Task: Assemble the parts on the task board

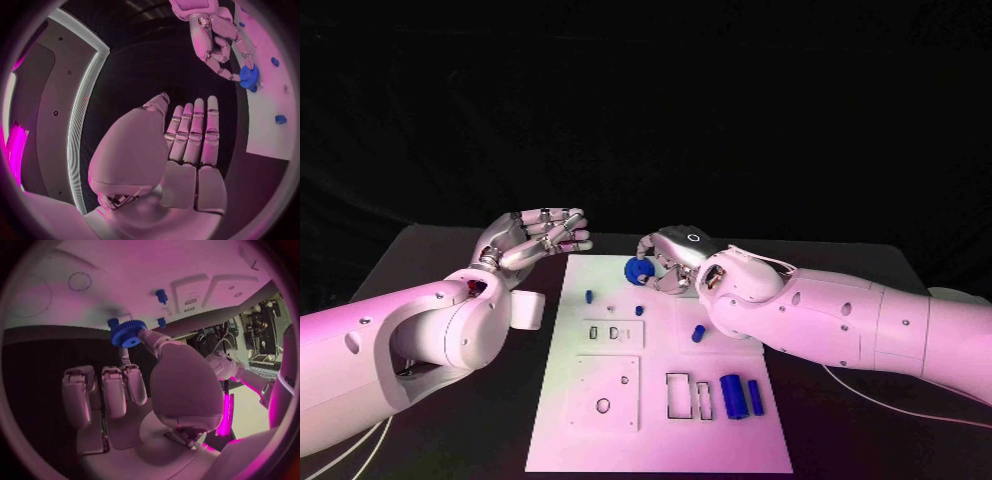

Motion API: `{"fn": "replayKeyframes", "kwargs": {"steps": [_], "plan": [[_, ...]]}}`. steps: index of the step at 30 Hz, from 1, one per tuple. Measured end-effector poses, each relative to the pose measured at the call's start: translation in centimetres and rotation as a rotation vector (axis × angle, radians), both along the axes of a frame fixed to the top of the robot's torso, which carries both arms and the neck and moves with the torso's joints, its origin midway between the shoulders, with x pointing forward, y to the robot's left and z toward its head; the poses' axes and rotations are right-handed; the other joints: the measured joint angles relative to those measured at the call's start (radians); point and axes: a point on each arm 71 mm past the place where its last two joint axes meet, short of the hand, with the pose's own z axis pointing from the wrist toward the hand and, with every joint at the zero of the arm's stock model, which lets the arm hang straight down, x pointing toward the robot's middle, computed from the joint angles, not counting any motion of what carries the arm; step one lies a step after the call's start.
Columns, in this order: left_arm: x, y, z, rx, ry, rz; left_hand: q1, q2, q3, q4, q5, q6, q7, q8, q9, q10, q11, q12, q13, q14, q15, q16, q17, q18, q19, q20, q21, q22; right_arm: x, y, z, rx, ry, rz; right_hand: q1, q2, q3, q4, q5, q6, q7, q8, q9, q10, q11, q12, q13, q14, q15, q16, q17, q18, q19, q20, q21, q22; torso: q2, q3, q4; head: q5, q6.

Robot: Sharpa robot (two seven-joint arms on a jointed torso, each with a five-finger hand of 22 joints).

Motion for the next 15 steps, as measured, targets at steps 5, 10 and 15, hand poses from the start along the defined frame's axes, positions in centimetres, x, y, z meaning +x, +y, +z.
{"fn": "replayKeyframes", "kwargs": {"steps": [5,10,15], "plan": [[0.0,-0.1,0.0,0.0,0.001,-0.002,0.0,0.0,0.0,0.0,0.0,0.0,0.0,0.0,0.0,0.0,0.0,0.0,0.0,0.0,0.0,0.0,0.0,0.0,0.0,0.0,0.0,0.0,0.0,0.7,-0.5,-0.006,0.008,-0.001,0.0,0.0,0.0,0.0,-0.002,0.001,-0.001,-0.003,0.0,0.0,0.0,0.0,0.0,0.0,0.0,0.0,0.0,0.0,0.001,-0.001,0.0,0.0,0.001,0.0006,-0.0004,0.001,-0.004],[0.0,-0.2,0.0,-0.001,0.001,-0.005,0.0,0.0,0.0,0.0,0.0,0.0,0.0,0.0,0.0,0.0,0.0,0.0,0.0,0.0,0.0,0.0,0.0,0.0,0.0,0.0,0.0,0.0,-0.1,1.3,-1.0,-0.01,0.019,0.006,0.0,0.0,0.0,0.0,-0.003,0.001,-0.001,-0.006,0.0,0.0,0.0,0.0,0.0,0.0,0.0,0.0,0.0,0.0,0.001,-0.001,0.0,0.0,0.001,0.0019,-0.0008,0.002,-0.007],[0.0,-0.2,0.0,-0.001,0.001,-0.005,0.0,0.0,0.0,0.0,0.0,0.0,0.0,0.0,0.0,0.0,0.0,0.0,0.0,0.0,0.0,0.0,0.0,0.0,0.0,0.0,0.0,0.0,0.0,1.4,-1.4,-0.018,0.028,0.002,0.0,0.0,0.0,0.0,-0.004,0.001,-0.001,-0.009,0.001,0.0,0.0,0.0,0.0,0.0,0.0,0.0,0.0,0.0,0.001,-0.001,0.0,0.0,0.0,0.0023,-0.0027,0.005,-0.008]]}}
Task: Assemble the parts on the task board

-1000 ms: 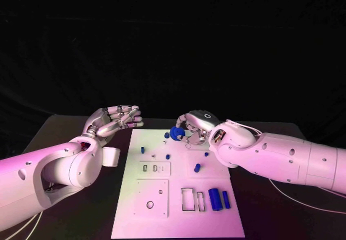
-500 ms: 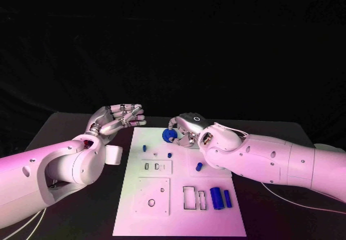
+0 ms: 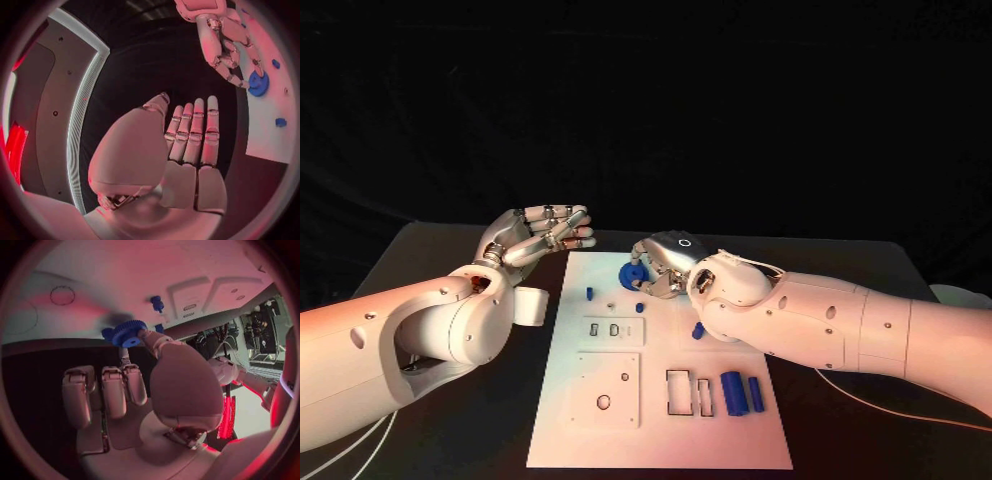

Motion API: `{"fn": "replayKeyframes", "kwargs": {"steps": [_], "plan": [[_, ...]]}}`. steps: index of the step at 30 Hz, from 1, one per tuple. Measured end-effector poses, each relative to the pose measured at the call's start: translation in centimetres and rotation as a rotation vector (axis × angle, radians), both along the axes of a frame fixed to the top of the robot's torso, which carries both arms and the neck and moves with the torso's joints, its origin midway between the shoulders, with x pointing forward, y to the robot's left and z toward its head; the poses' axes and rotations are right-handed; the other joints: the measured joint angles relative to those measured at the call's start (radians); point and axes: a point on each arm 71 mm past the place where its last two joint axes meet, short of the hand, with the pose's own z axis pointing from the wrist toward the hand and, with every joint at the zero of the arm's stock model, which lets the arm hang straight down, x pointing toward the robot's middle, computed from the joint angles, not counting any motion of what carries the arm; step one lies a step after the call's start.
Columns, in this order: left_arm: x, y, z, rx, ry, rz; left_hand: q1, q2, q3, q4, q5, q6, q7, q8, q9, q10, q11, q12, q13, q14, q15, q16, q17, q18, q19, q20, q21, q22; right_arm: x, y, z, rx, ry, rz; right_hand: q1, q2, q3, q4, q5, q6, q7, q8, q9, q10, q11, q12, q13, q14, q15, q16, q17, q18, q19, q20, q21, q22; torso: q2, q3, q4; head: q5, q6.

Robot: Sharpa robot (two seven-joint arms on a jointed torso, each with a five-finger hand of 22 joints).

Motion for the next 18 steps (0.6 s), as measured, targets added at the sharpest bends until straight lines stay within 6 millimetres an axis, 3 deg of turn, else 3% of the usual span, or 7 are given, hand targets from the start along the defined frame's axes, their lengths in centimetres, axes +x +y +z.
{"fn": "replayKeyframes", "kwargs": {"steps": [12,18], "plan": [[0.02,-0.09,-0.01,-0.001,0.0,-0.003,0.0,0.0,0.003,-0.003,0.0,0.0,0.0,0.0,0.0,0.0,0.0,-0.004,0.0,-0.004,-0.004,-0.004,0.0,0.0,0.0,0.0,0.0,0.0,0.43,0.12,-0.4,-0.015,0.013,-0.009,-0.015,-0.015,0.0,0.0,-0.01,0.004,-0.004,-0.002,0.008,0.0,0.0,0.0,0.0,0.0,0.0,0.0,0.0,0.0,0.0,0.0,0.0,0.0,-0.001,0.0002,-0.0003,0.001,-0.002],[0.02,-0.08,-0.01,-0.001,0.001,-0.003,0.0,0.0,0.003,-0.003,0.0,0.0,0.0,0.0,0.0,0.0,0.0,-0.004,0.0,-0.004,-0.004,-0.004,0.0,0.0,0.0,0.0,0.0,0.0,0.67,0.15,-0.46,-0.019,0.014,-0.013,-0.042,-0.026,-0.007,0.007,-0.062,0.008,-0.027,-0.035,0.004,-0.006,0.006,-0.014,0.0,0.0,0.0,0.0,0.0,0.0,0.0,0.0,0.0,0.0,-0.001,0.0008,-0.0012,0.0,-0.001]]}}
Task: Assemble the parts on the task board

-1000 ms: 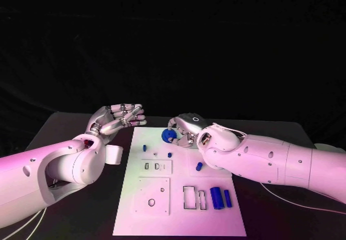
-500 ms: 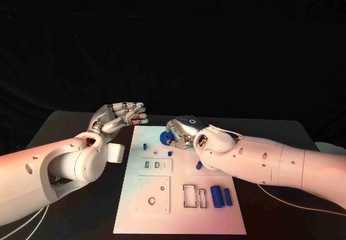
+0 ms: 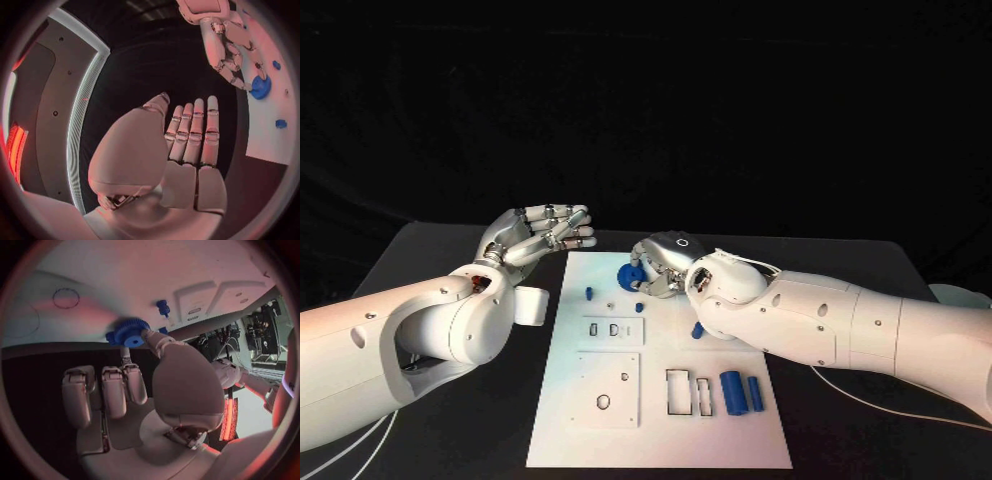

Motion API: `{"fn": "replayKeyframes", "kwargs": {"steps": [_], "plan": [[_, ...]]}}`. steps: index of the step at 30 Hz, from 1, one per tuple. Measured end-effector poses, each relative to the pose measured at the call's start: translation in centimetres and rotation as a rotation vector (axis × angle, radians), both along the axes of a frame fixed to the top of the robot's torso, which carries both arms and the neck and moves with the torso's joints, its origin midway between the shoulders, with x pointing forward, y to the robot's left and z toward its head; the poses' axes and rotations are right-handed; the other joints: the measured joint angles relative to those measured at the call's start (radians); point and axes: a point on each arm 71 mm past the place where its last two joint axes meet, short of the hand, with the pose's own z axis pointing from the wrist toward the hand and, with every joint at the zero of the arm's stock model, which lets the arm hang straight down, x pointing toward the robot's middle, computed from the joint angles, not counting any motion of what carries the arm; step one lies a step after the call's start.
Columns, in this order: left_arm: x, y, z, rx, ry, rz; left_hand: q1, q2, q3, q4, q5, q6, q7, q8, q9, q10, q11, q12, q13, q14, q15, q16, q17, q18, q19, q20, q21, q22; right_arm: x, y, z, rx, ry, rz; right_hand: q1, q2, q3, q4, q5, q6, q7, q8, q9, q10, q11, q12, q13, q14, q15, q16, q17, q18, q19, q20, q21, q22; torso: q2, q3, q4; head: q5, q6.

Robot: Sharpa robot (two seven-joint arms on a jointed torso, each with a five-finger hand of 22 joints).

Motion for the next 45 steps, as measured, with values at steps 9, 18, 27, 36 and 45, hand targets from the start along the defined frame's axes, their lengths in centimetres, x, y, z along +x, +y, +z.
{"fn": "replayKeyframes", "kwargs": {"steps": [9,18,27,36,45], "plan": [[0.0,0.0,0.0,0.0,0.0,0.001,0.0,0.0,0.0,0.0,0.0,0.0,0.0,0.0,0.0,0.0,0.0,0.0,0.0,0.0,0.0,0.0,0.0,0.0,0.0,0.0,0.0,0.0,0.1,0.0,-0.3,-0.004,0.012,-0.002,-0.028,-0.004,-0.034,0.026,-0.03,-0.048,0.02,-0.05,-0.016,-0.014,0.014,-0.016,0.0,0.001,0.014,0.0,0.0,0.0,0.0,0.015,-0.004,0.001,0.0,0.0001,0.0003,-0.001,0.001],[0.0,0.1,0.0,0.001,0.001,0.002,0.0,0.0,0.0,0.0,0.0,0.0,0.0,0.0,0.0,0.0,0.0,0.0,0.0,0.0,0.0,0.0,0.001,0.0,0.0,0.0,0.0,0.0,0.0,-0.1,-0.4,-0.004,0.024,0.0,-0.056,0.009,-0.111,0.072,0.012,-0.05,0.022,-0.071,-0.021,-0.016,0.022,-0.017,0.0,0.003,0.018,0.004,0.0,0.0,0.0,0.022,-0.004,0.001,0.0,0.0008,-0.0004,-0.001,0.002],[0.0,0.1,0.0,0.002,0.002,0.003,0.0,0.0,0.0,0.0,0.0,0.0,0.0,0.0,0.0,0.0,0.0,0.0,0.0,0.0,0.0,0.0,0.001,0.0,0.0,0.0,0.0,0.0,0.1,-0.1,-0.4,-0.007,0.042,0.002,-0.075,0.028,-0.134,0.103,0.038,-0.031,0.019,-0.076,-0.022,-0.016,0.022,-0.014,0.0,0.003,0.018,0.004,0.0,0.0,0.0,0.022,-0.004,0.001,0.001,0.0008,-0.0004,-0.003,0.001],[0.0,0.2,0.0,0.002,0.003,0.004,0.0,0.0,0.003,0.003,0.0,0.0,0.0,0.0,-0.001,0.0,0.0,0.0,0.0,-0.004,0.004,0.0,0.001,0.0,0.0,0.0,0.0,0.0,0.2,-0.7,-0.7,-0.013,0.062,-0.01,-0.083,0.036,-0.136,0.112,0.069,-0.018,0.02,-0.077,-0.021,-0.01,0.021,-0.009,0.0,0.003,0.018,0.004,0.001,0.0,0.0,0.022,-0.004,0.0,0.001,0.0008,-0.0006,-0.004,0.001],[0.1,0.4,-0.1,0.004,0.003,0.009,0.0,0.0,0.003,0.003,0.0,0.0,0.0,0.0,-0.001,0.0,0.0,0.0,0.0,-0.004,0.004,0.0,0.001,0.0,0.0,0.0,0.0,0.0,-0.5,-2.2,-0.3,0.018,0.048,-0.017,-0.083,0.036,-0.136,0.112,0.07,-0.018,0.019,-0.077,-0.021,-0.006,0.017,-0.004,0.0,0.003,0.018,0.008,0.001,0.0,0.0,0.022,0.005,0.0,0.0,0.0019,-0.0022,-0.004,0.003]]}}
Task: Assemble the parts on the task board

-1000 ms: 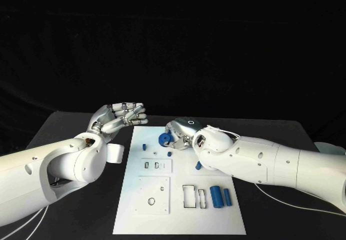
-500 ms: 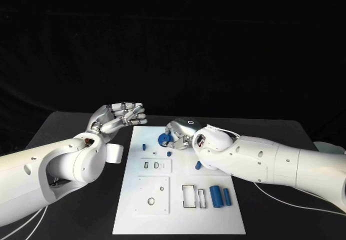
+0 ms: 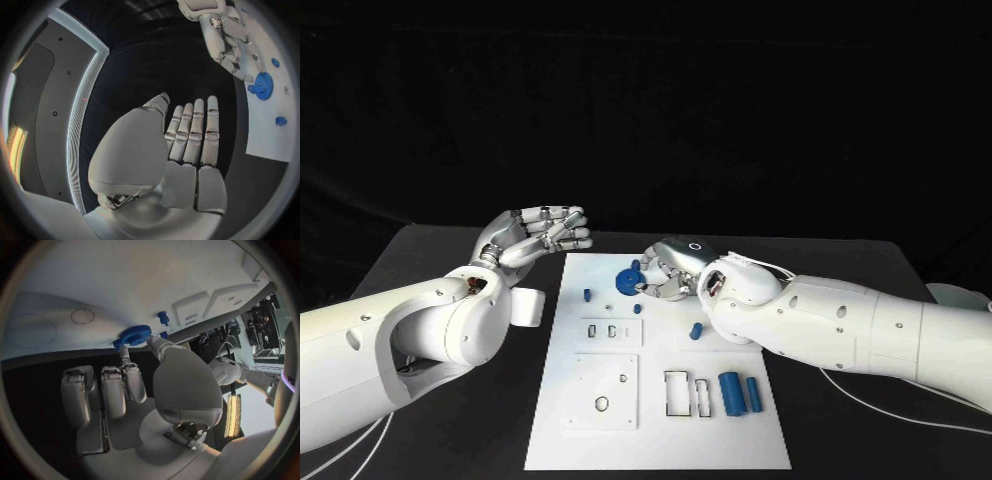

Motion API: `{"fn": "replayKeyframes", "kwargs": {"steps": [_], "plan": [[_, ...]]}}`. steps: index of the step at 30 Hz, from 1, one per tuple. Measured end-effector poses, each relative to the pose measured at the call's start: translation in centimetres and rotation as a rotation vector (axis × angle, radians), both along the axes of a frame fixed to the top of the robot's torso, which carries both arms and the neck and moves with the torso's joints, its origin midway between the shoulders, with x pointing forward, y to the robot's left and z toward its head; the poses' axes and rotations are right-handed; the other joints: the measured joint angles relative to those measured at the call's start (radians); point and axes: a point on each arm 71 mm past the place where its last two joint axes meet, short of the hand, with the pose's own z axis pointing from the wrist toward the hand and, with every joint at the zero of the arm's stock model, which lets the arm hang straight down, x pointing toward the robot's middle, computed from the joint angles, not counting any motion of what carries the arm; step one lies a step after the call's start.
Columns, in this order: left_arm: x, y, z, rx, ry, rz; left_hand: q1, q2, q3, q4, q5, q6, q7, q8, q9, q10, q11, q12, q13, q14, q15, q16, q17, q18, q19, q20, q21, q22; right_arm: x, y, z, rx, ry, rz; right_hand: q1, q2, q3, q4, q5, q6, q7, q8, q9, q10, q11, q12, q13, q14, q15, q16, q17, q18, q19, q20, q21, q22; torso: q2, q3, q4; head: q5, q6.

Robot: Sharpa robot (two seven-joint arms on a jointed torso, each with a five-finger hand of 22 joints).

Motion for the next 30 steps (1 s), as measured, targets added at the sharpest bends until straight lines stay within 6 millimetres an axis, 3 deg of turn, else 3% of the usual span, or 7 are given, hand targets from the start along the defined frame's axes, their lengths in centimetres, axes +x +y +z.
{"fn": "replayKeyframes", "kwargs": {"steps": [4,7,11,15,18,25,30], "plan": [[0.0,0.1,0.0,0.001,0.0,0.003,0.0,0.0,0.0,0.0,0.0,0.0,0.0,0.0,0.0,0.0,0.0,0.0,0.0,0.0,0.0,0.0,0.0,0.0,0.0,0.0,0.0,0.0,-0.6,-1.8,0.9,0.038,-0.023,-0.008,0.0,0.0,0.0,0.0,0.0,0.003,-0.003,0.0,0.0,0.002,0.002,0.0,0.0,0.0,0.0,0.0,0.0,0.0,0.0,0.0,0.002,0.0,-0.001,0.0013,-0.0012,-0.001,0.002],[0.1,0.3,0.0,0.002,0.0,0.006,0.0,0.0,0.0,0.0,0.0,0.0,0.0,0.0,0.0,0.0,0.0,0.0,0.0,0.0,0.0,0.0,0.0,0.0,0.0,0.0,0.0,0.0,-0.6,-4.3,2.3,0.067,-0.043,-0.03,0.022,0.0,0.008,-0.009,0.0,0.003,-0.003,-0.003,0.0,0.003,0.003,0.0,0.0,0.0,0.0,0.0,0.0,0.0,0.0,0.0,0.0,0.0,-0.003,0.0024,-0.0038,-0.002,0.005],[0.2,0.4,-0.1,0.005,-0.001,0.008,0.0,0.0,0.0,0.0,0.0,0.0,0.0,0.0,0.0,0.0,0.0,-0.004,0.0,0.0,0.0,0.0,0.001,0.0,0.0,0.0,0.0,0.0,-0.3,-8.4,3.8,0.098,-0.037,-0.074,0.116,-0.028,0.026,-0.078,-0.049,0.003,-0.003,-0.022,-0.002,-0.017,0.002,-0.027,0.0,0.0,0.0,0.0,0.0,0.0,0.0,0.0,-0.066,0.0,-0.007,0.0041,-0.0106,-0.003,0.007],[0.3,0.6,-0.1,0.008,-0.005,0.006,0.0,0.0,0.0,0.0,0.0,0.0,0.0,0.0,0.0,0.0,0.0,-0.004,0.0,0.0,0.0,0.0,0.001,0.0,0.0,0.0,0.0,-0.001,-0.3,-12.3,4.3,0.136,0.017,-0.114,0.155,-0.042,0.031,-0.112,-0.051,0.003,-0.003,-0.033,-0.005,-0.022,0.004,-0.032,0.0,0.0,0.0,0.0,0.0,0.0,0.0,0.0,-0.079,0.0,-0.01,0.0073,-0.02,-0.003,0.01],[0.4,0.6,-0.1,0.011,-0.008,0.004,0.0,0.0,0.0,0.0,0.0,0.0,0.0,0.0,0.0,0.0,0.0,-0.004,0.0,0.0,0.0,0.0,0.001,0.0,0.0,0.0,0.0,-0.001,-0.6,-14.6,4.2,0.172,0.069,-0.134,0.188,-0.039,0.04,-0.135,-0.051,-0.008,0.008,-0.045,-0.008,-0.033,0.011,-0.041,0.0,0.0,0.0,0.0,0.0,0.0,0.0,0.0,-0.083,0.0,-0.011,0.0111,-0.0247,-0.015,0.01],[0.5,0.6,-0.1,0.015,-0.013,-0.001,0.0,0.0,0.003,-0.003,0.0,0.0,0.0,0.0,0.0,0.0,0.0,-0.004,0.0,0.0,0.0,0.0,0.001,0.0,0.0,0.0,0.0,-0.001,-0.8,-17.3,3.5,0.235,0.155,-0.15,0.224,-0.034,0.066,-0.167,-0.037,-0.013,0.013,-0.056,-0.011,-0.036,0.014,-0.041,0.0,-0.004,0.004,0.0,0.0,0.0,0.0,0.0,-0.083,0.0,-0.012,0.0203,-0.0311,-0.03,0.009],[0.5,0.7,-0.1,0.016,-0.015,-0.002,0.0,0.0,0.003,-0.003,0.0,0.0,0.0,0.0,0.0,0.0,0.0,-0.004,0.0,0.0,0.0,0.0,0.002,0.0,0.0,0.0,0.0,-0.001,-0.7,-18.1,2.5,0.246,0.188,-0.157,0.224,-0.034,0.069,-0.174,-0.037,-0.017,0.016,-0.062,-0.013,-0.036,0.014,-0.041,0.001,0.0,0.007,0.0,0.0,0.0,0.0,0.0,-0.083,0.0,-0.012,0.0234,-0.0318,-0.031,0.005]]}}
